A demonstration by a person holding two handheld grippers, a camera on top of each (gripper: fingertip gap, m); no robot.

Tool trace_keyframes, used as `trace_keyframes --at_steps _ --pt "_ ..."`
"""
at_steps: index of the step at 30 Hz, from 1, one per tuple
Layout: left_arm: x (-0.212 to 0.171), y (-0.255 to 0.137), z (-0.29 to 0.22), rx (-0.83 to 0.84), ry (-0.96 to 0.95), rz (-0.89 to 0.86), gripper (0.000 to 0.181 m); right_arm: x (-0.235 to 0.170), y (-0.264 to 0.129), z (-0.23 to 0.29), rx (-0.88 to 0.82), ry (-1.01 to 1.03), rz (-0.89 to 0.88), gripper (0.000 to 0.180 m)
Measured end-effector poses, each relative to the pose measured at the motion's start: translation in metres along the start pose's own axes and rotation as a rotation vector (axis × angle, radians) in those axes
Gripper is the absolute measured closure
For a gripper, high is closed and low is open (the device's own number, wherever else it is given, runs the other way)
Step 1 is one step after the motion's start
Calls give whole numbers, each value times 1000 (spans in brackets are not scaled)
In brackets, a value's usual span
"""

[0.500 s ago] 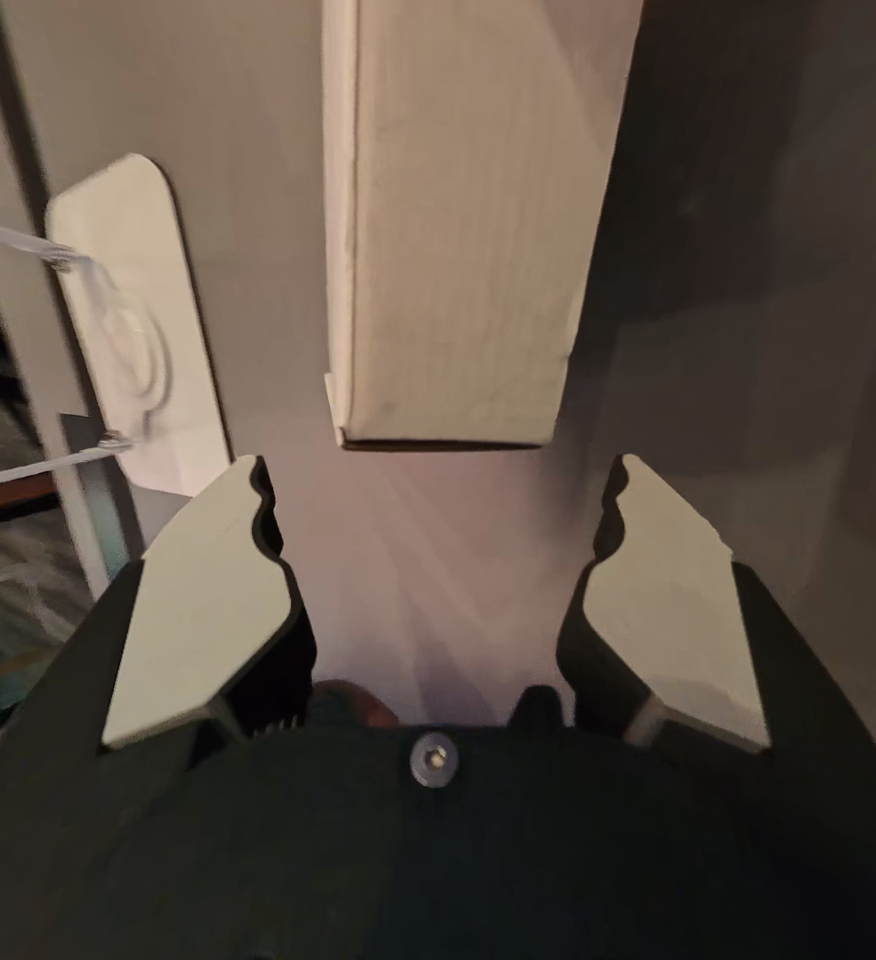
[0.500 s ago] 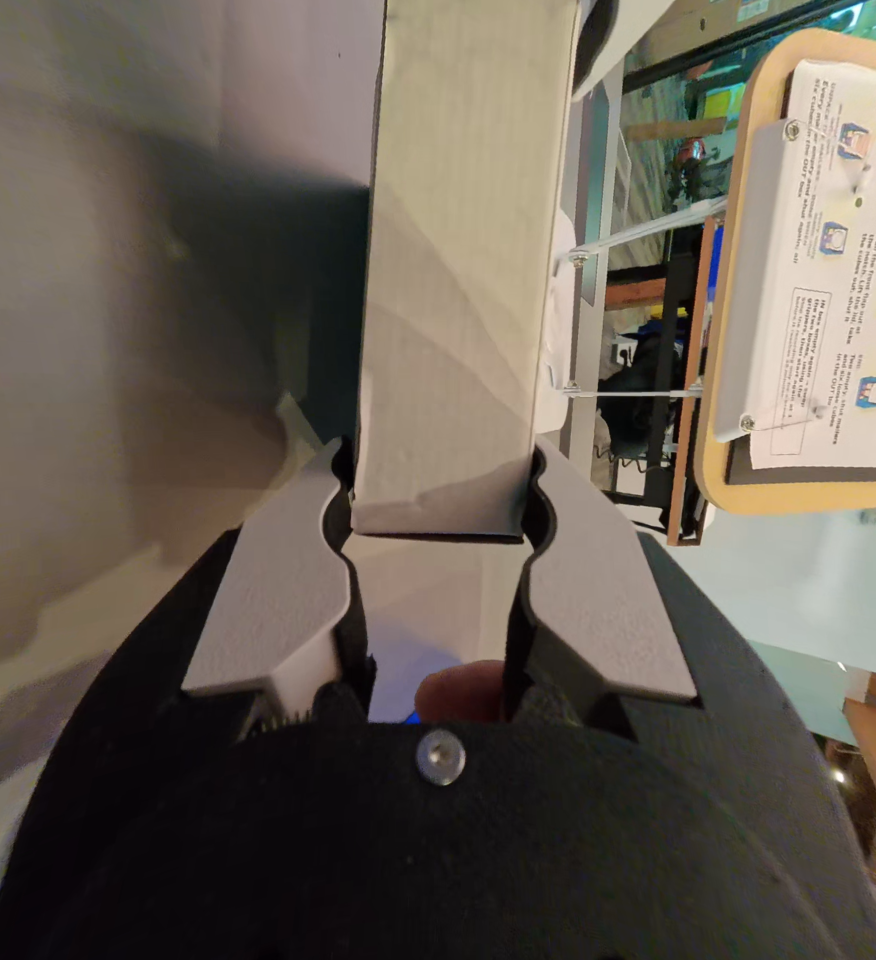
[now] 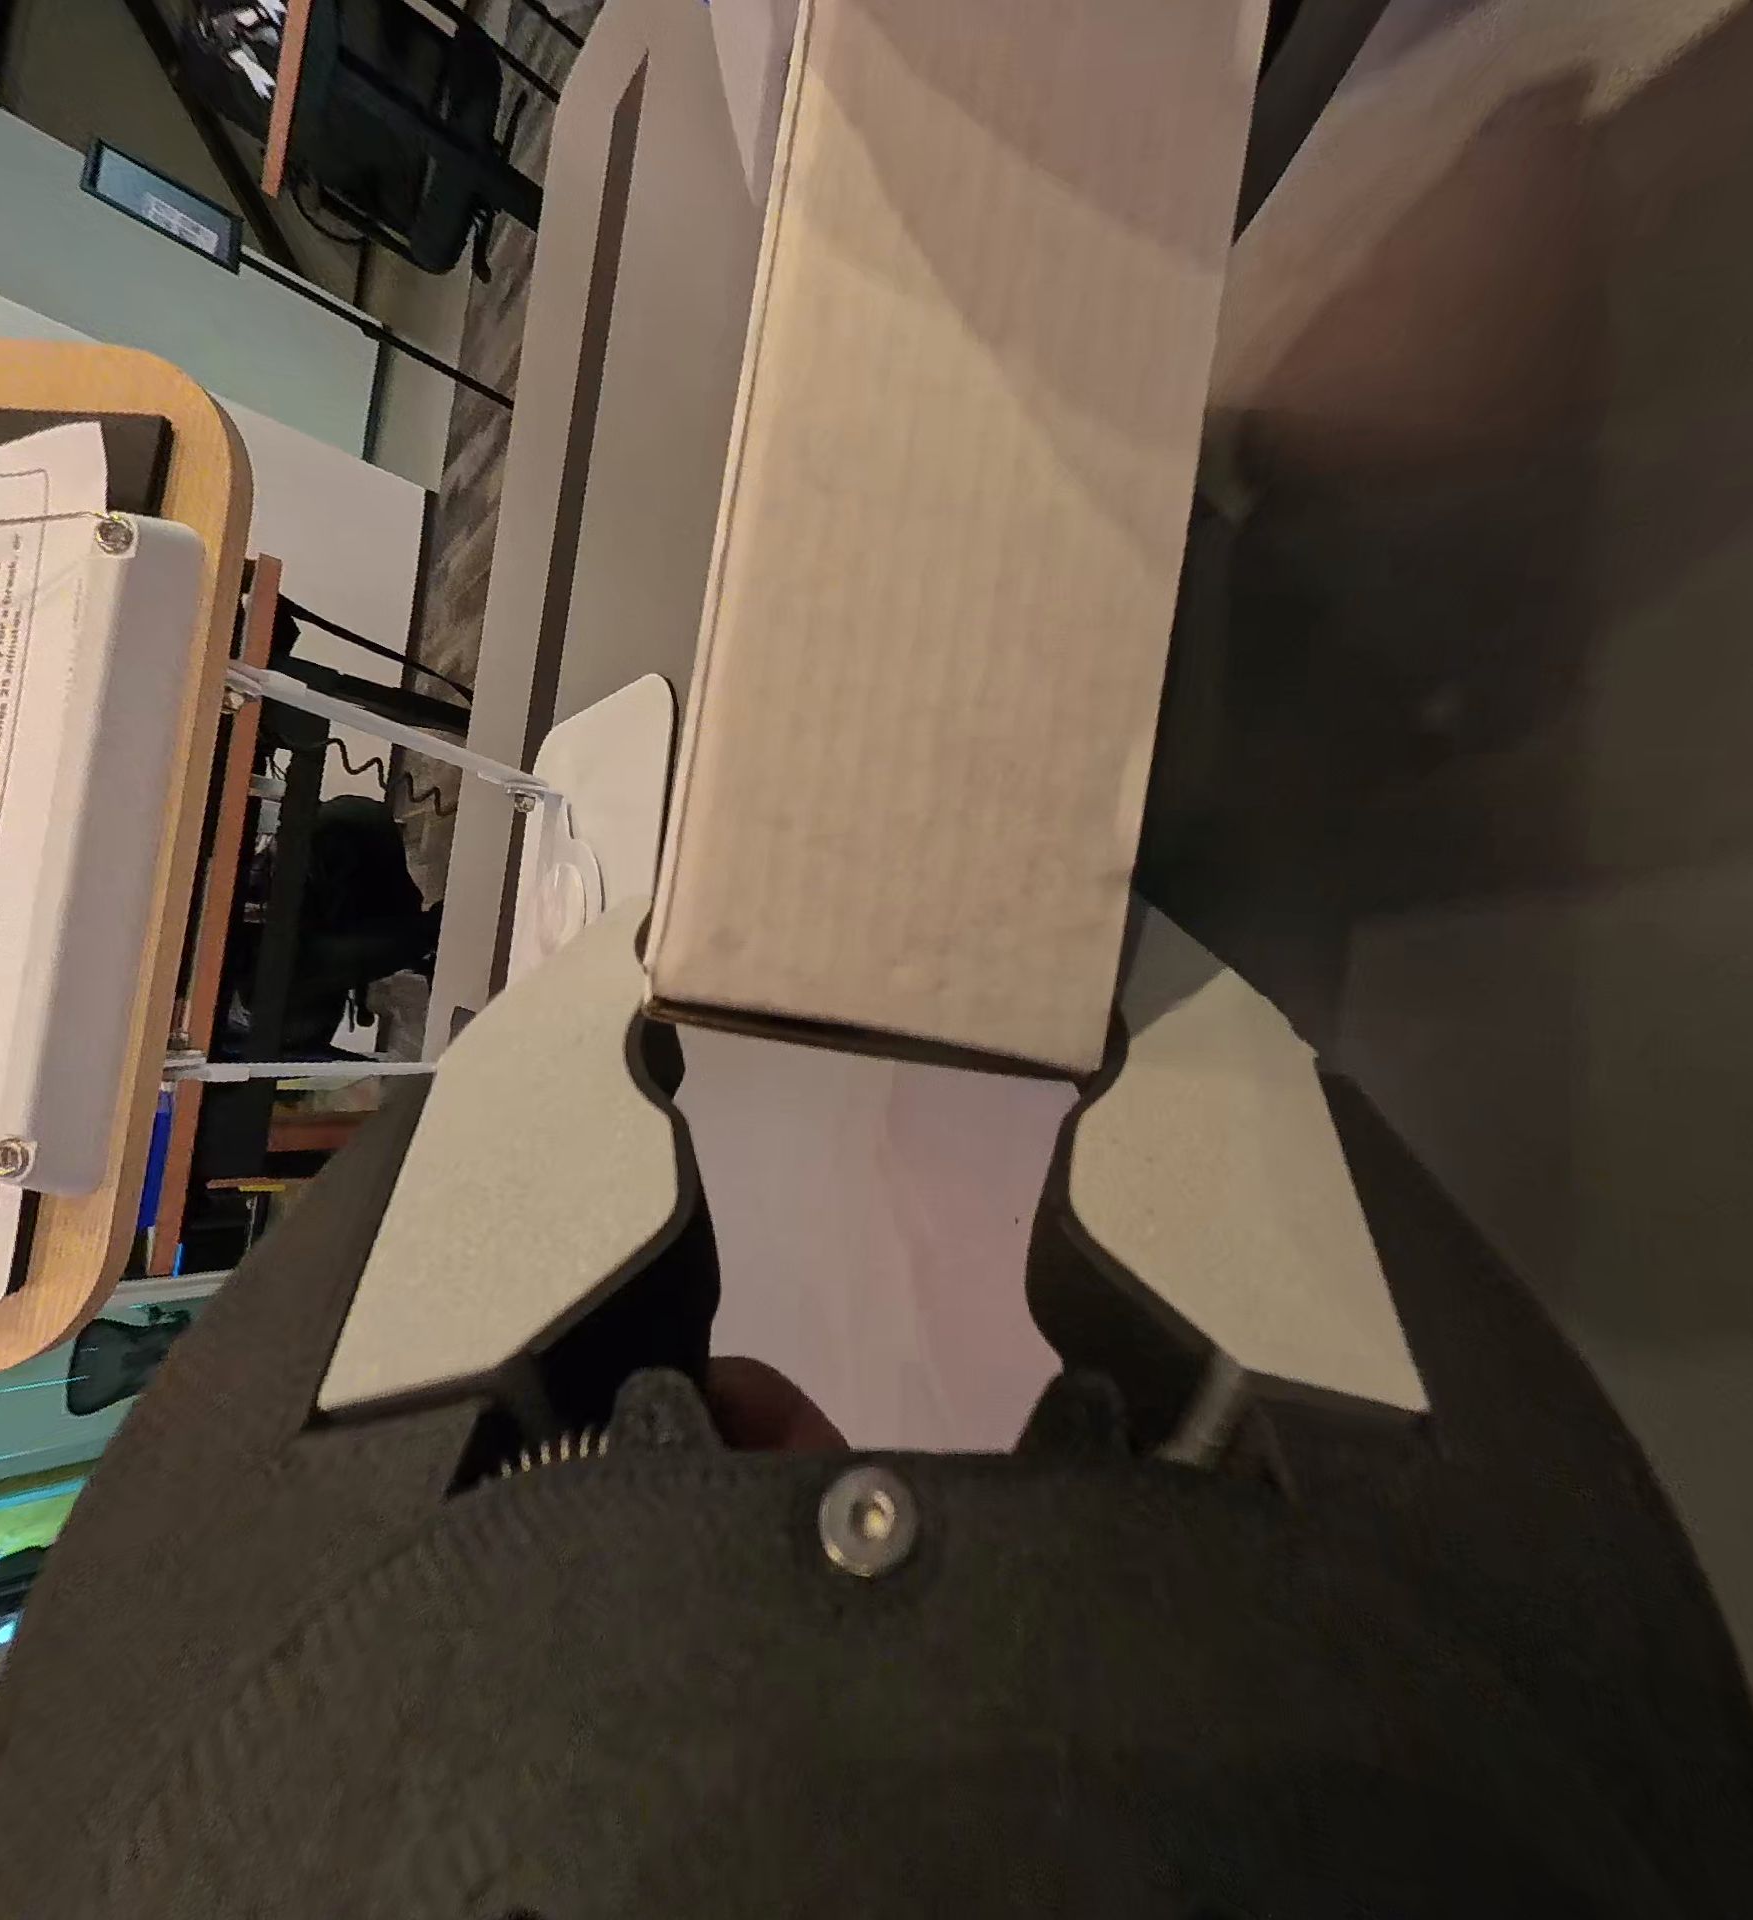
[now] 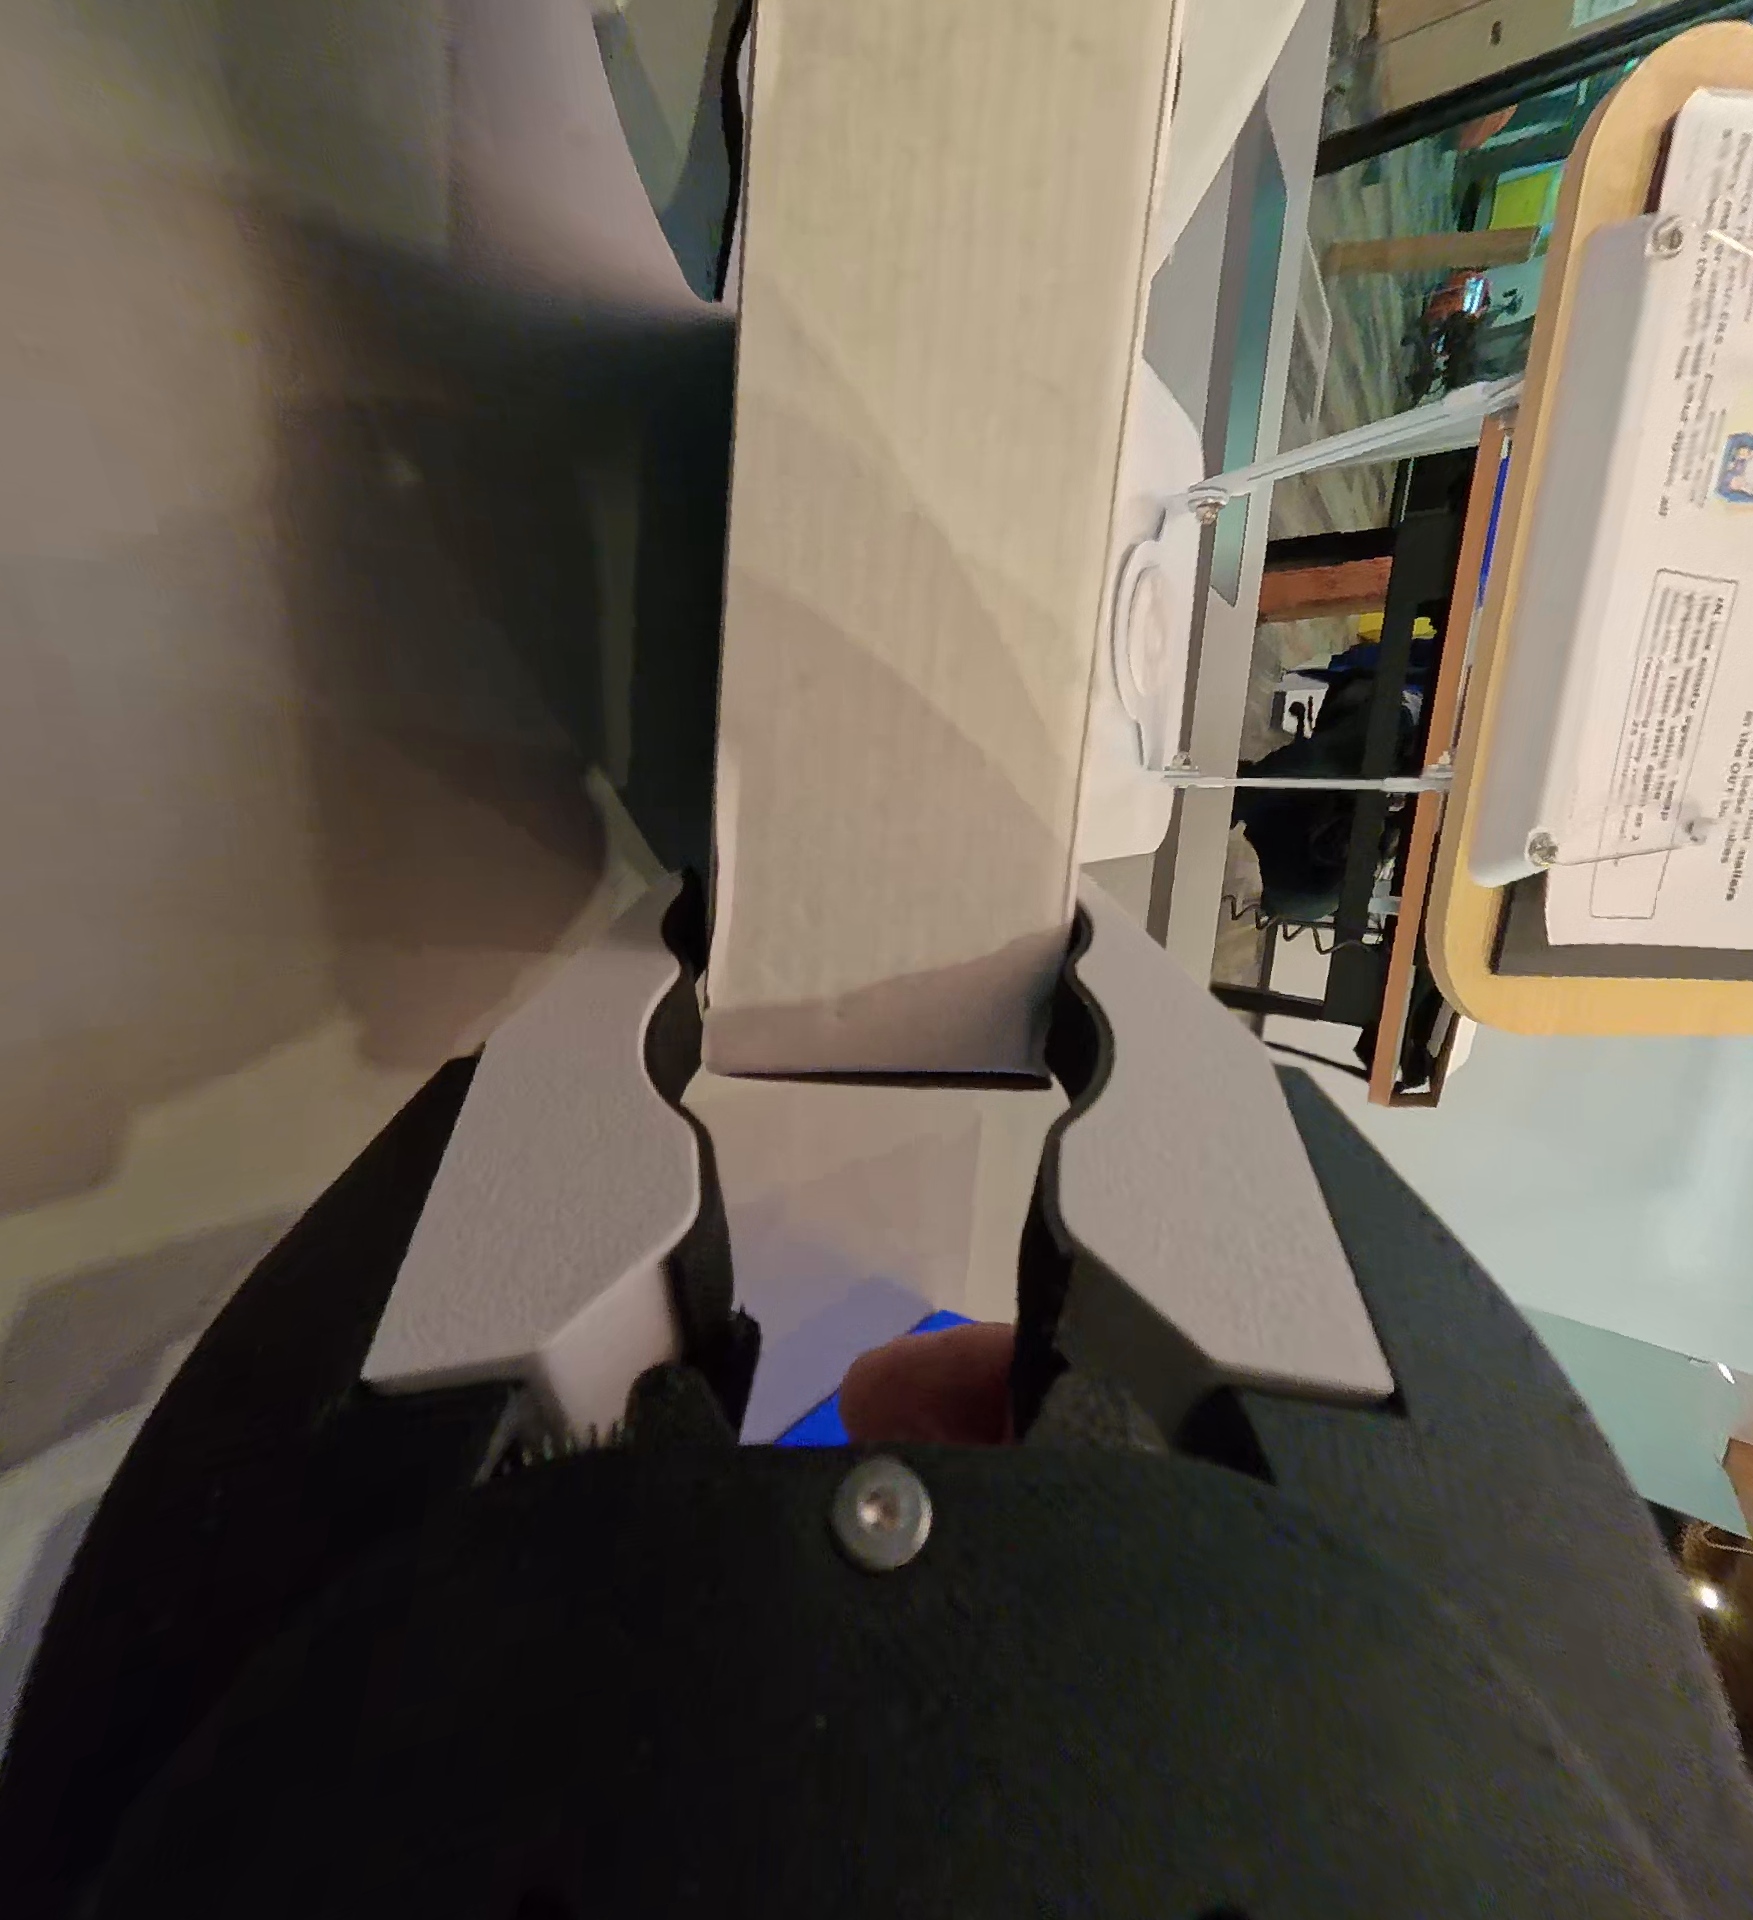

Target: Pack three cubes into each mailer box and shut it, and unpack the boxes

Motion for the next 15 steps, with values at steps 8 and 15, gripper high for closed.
trace_keyframes --at_steps 8,15 --pt "0 -5 -5 -6 35 16 107 14 -16 5 -15 1 51 99" --pt "3 -5 -5 -14 15 44 108 31 -29 5 -78 -29 120 110"
Point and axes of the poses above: each gripper's, where its closed fingertips meet, y out along the fingers, x out of its top, z = x × y across the jaws, the point moved 7 cm from there along -y, back along the fingers, and after that the axes turned 2 degrees about x, right-handed, at the moved point
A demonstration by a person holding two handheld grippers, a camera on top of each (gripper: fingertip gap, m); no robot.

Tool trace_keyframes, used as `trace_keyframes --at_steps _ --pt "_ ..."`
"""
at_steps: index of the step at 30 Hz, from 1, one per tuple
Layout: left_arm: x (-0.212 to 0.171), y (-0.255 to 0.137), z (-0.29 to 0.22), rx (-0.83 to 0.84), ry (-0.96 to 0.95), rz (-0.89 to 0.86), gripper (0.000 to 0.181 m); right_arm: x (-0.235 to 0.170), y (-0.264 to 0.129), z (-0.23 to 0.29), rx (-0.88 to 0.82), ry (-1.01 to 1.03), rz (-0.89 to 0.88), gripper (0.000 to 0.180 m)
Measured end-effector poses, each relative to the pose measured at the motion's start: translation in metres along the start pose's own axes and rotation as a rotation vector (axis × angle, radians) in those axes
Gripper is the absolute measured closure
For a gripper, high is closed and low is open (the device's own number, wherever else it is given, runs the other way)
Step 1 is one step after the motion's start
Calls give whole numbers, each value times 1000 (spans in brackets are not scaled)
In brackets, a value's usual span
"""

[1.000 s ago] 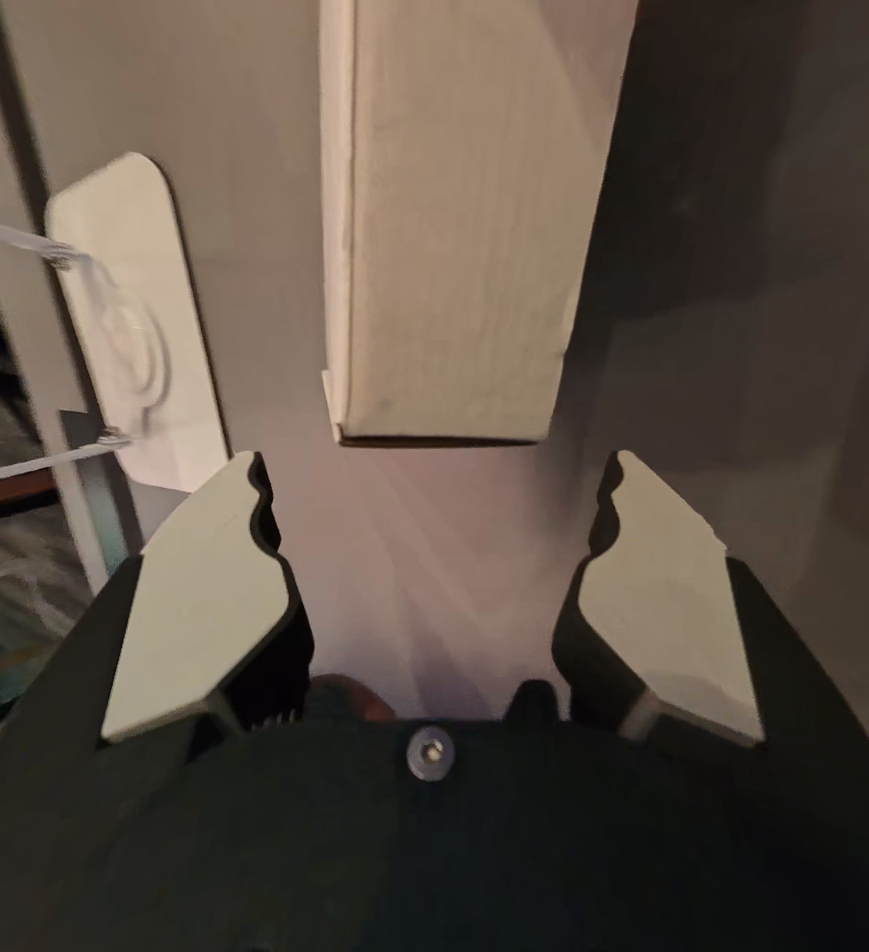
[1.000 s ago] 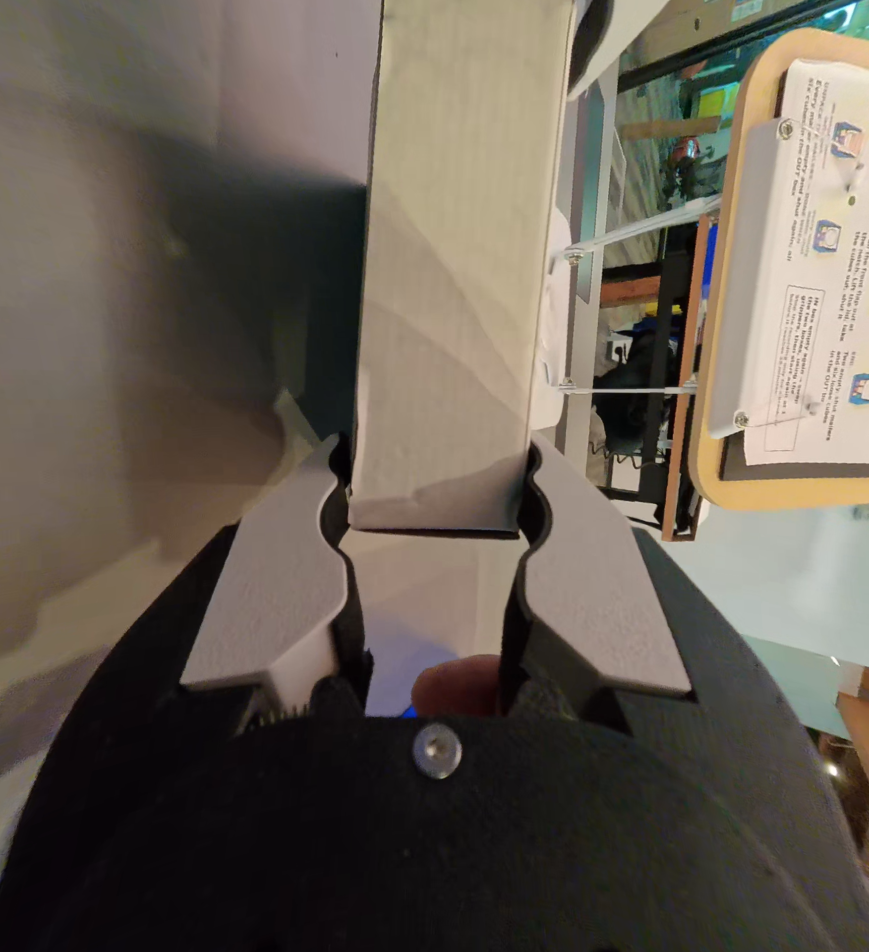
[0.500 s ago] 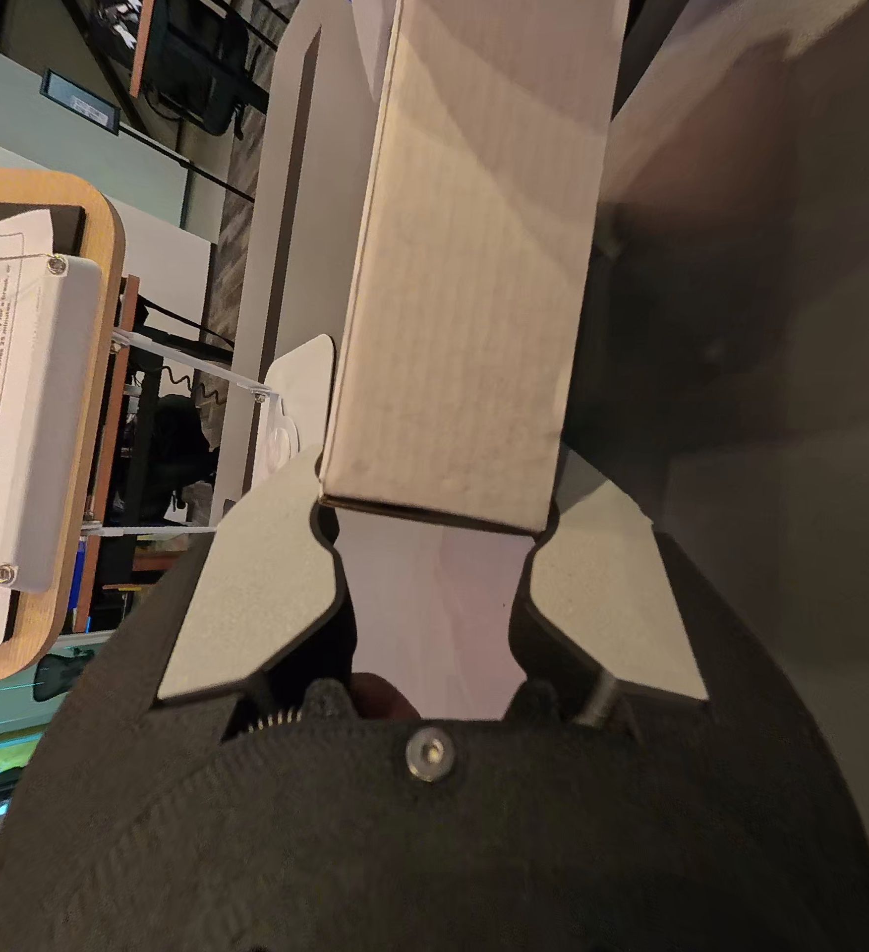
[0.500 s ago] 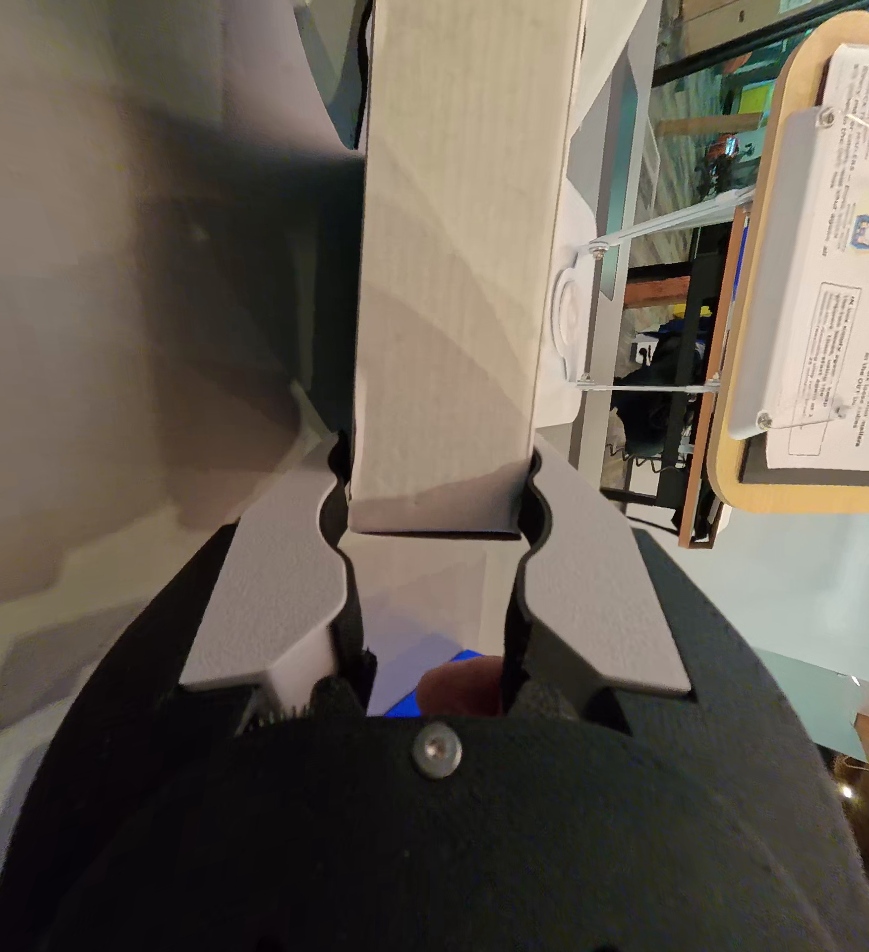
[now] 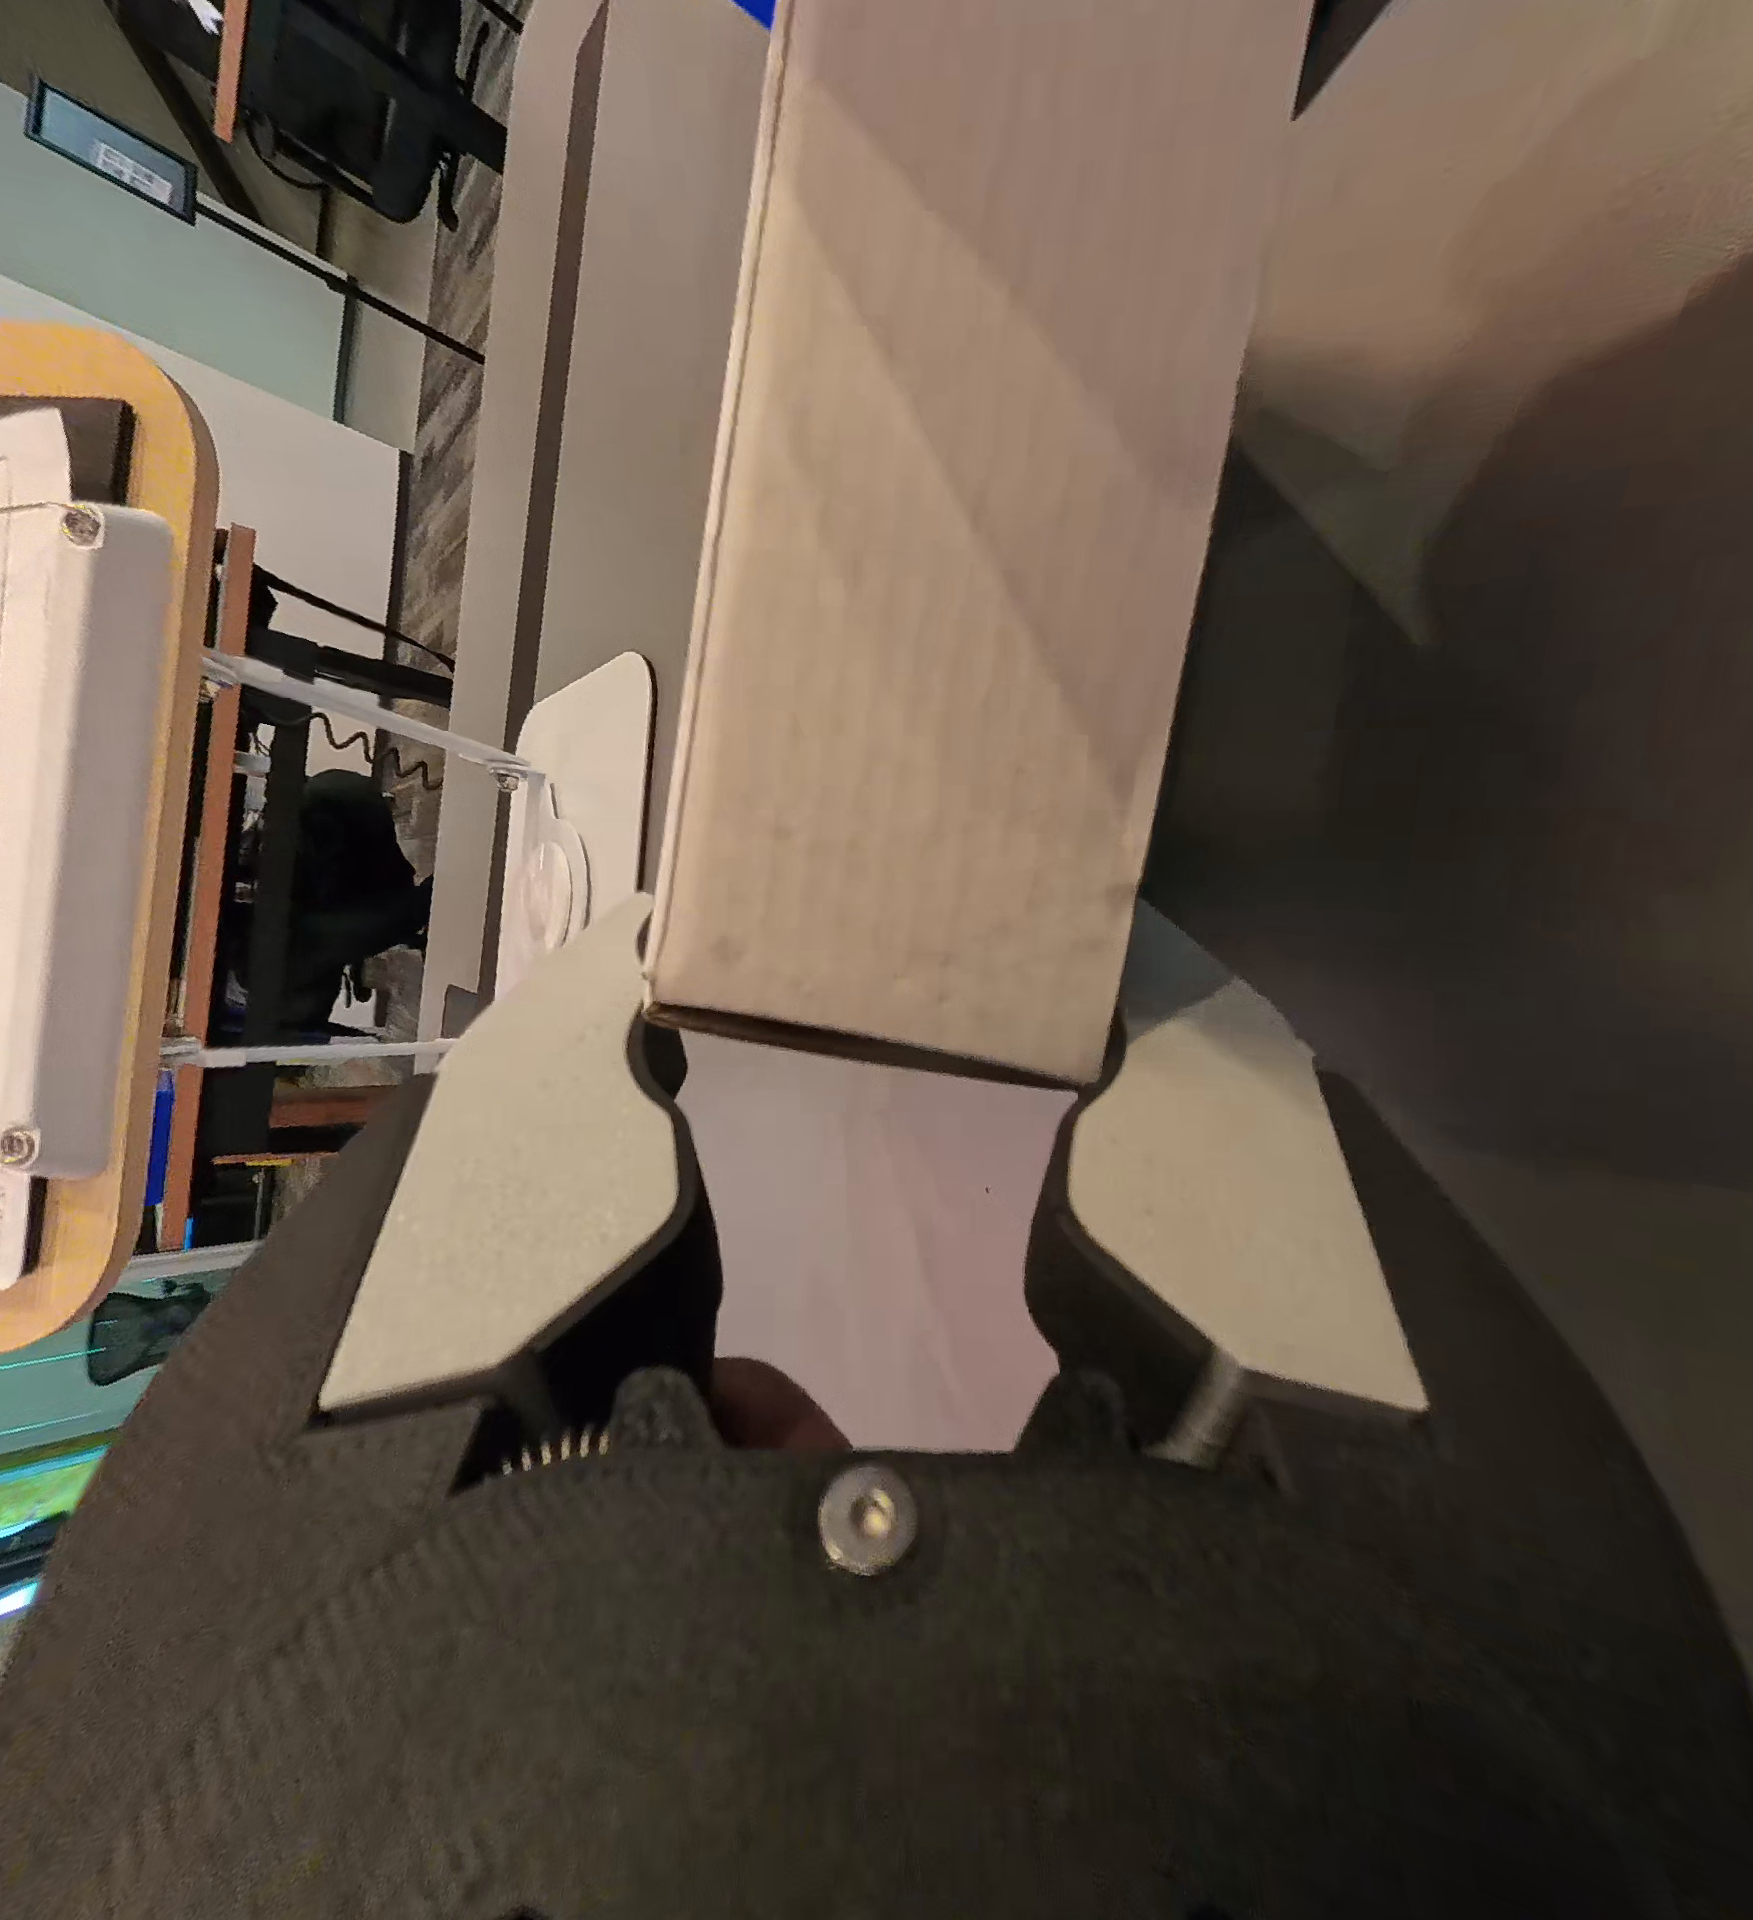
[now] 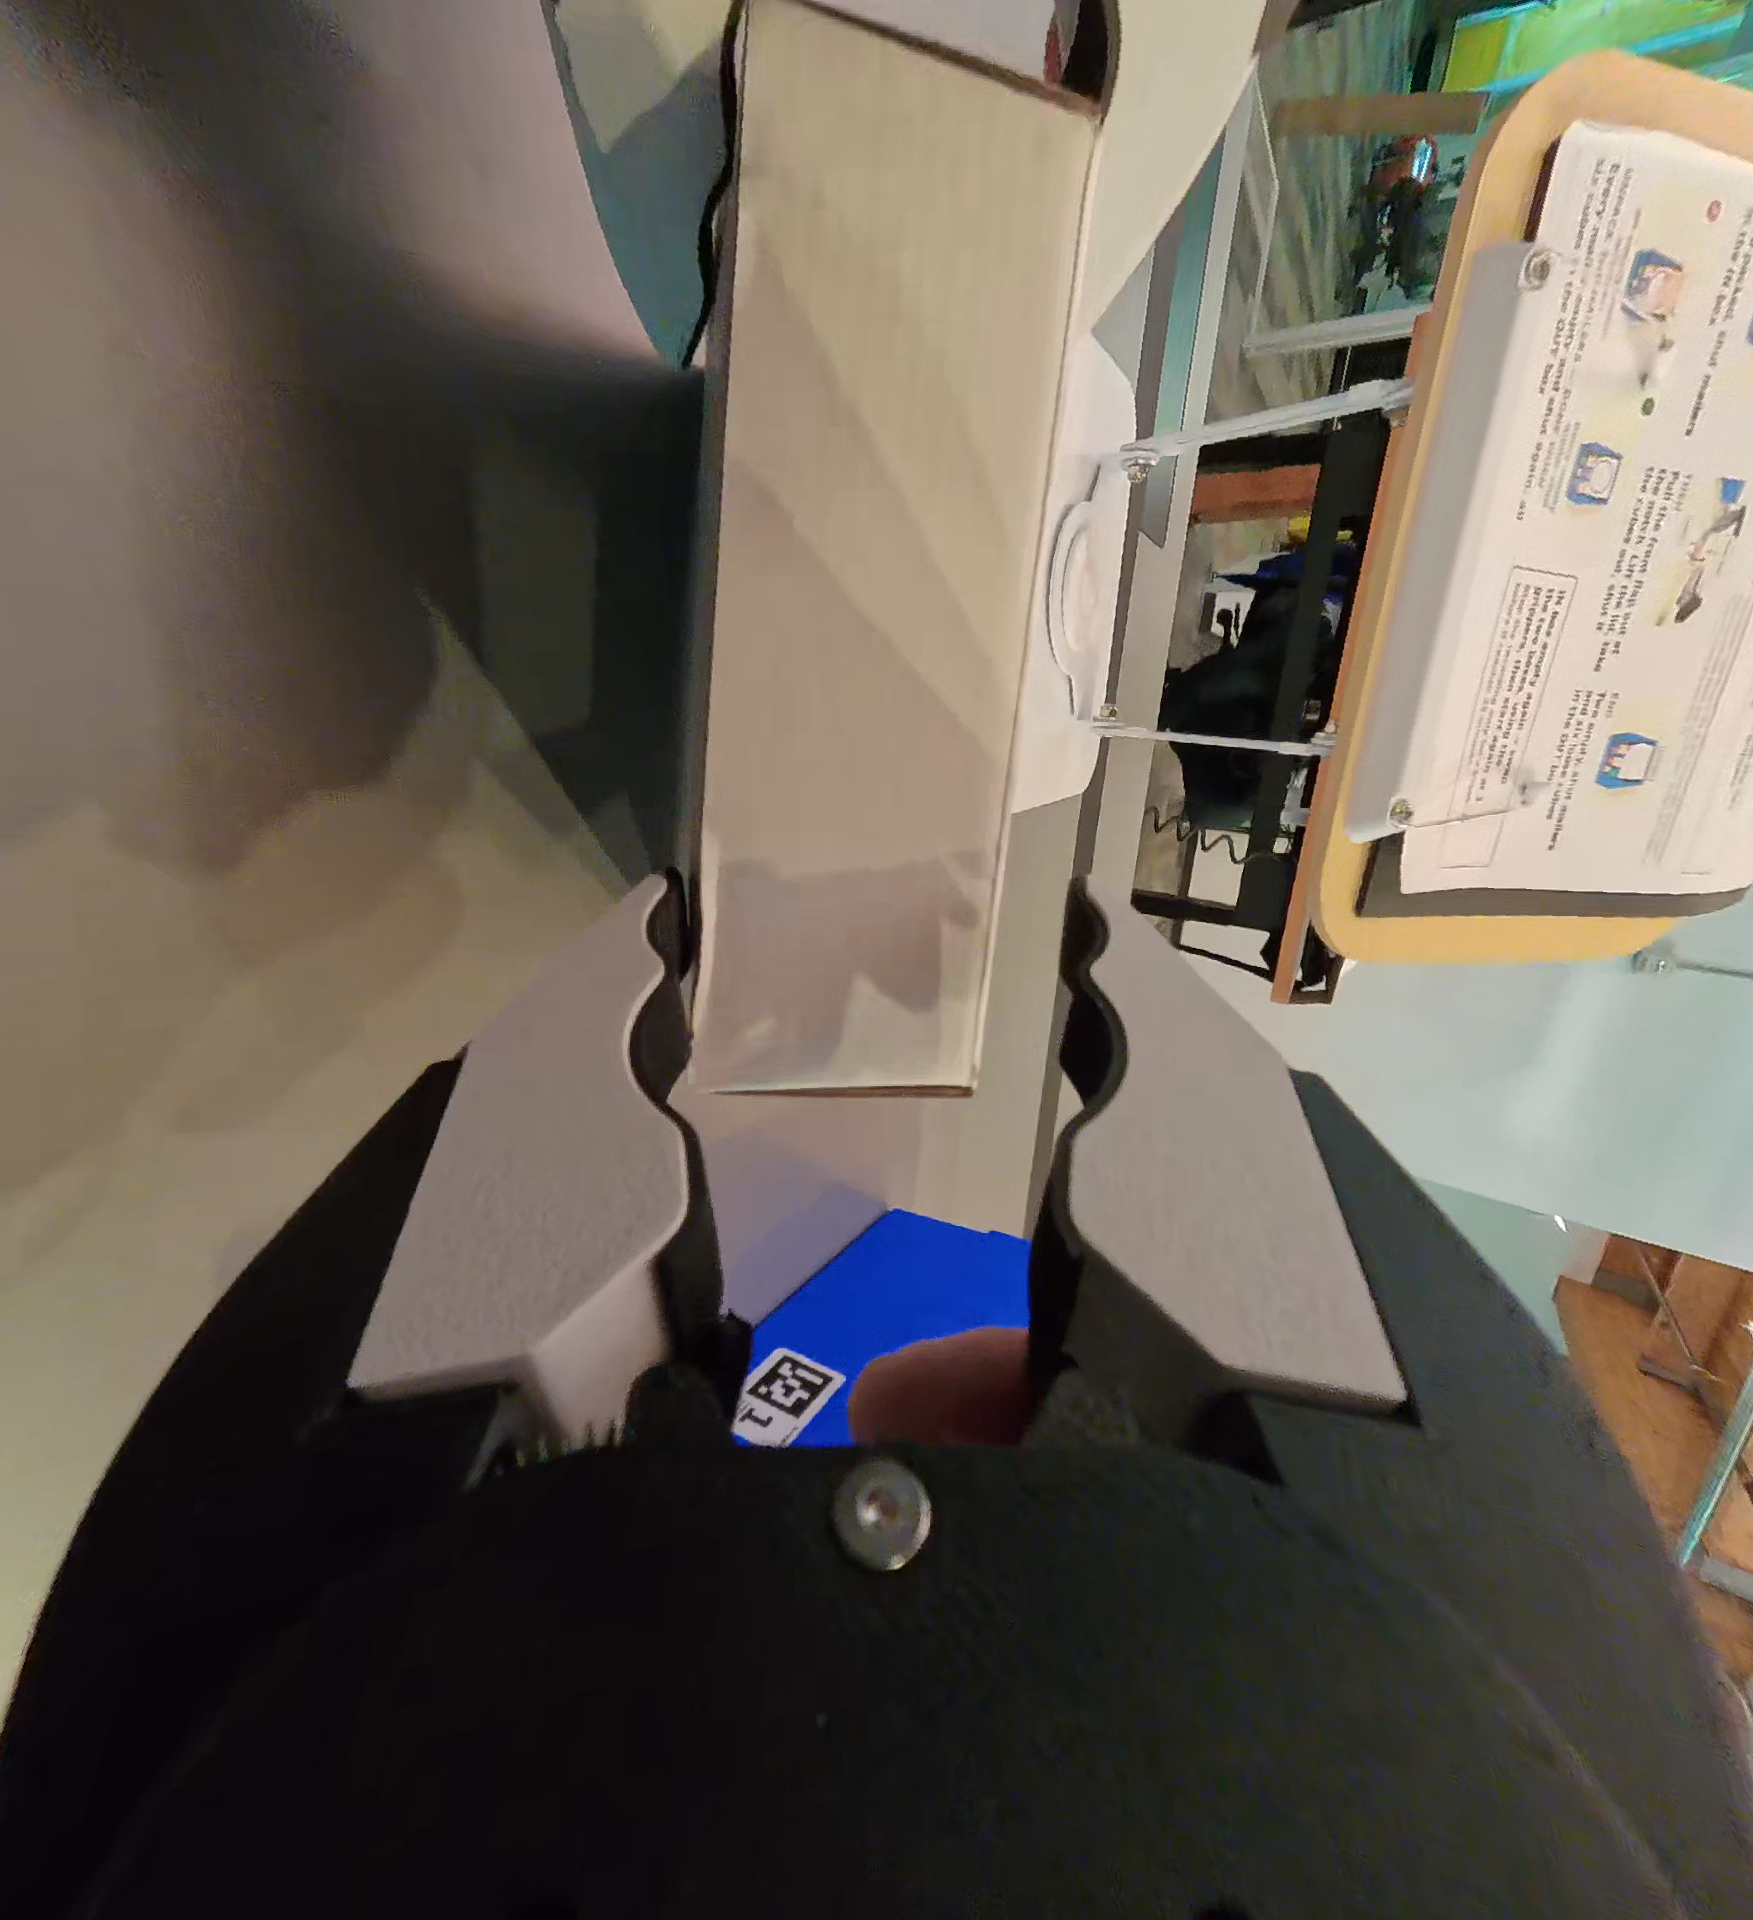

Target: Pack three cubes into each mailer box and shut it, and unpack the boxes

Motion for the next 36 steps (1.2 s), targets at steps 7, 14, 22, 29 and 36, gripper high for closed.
trace_keyframes --at_steps 7,14,22,29,36 --pt "7 -2 -3 -7 0 22 108 10 8 4 14 -9 36 114" --pt "7 -3 -5 8 -3 22 108 12 10 5 25 9 35 120" --pt "7 -5 -10 35 38 11 108 13 6 10 32 11 5 121" --pt "6 -8 -15 50 79 13 109 13 2 15 45 9 -31 121" --pt "5 -9 -18 60 103 11 109 14 -2 16 83 62 -80 122"
Point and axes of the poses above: each gripper's, where its closed fingertips meet, y out along the fingers, x out of its top, z = x × y across the jaws, the point moved 7 cm from there along -y, back along the fingers, and after that the axes turned 2 degrees about x, right-handed, at the moved point
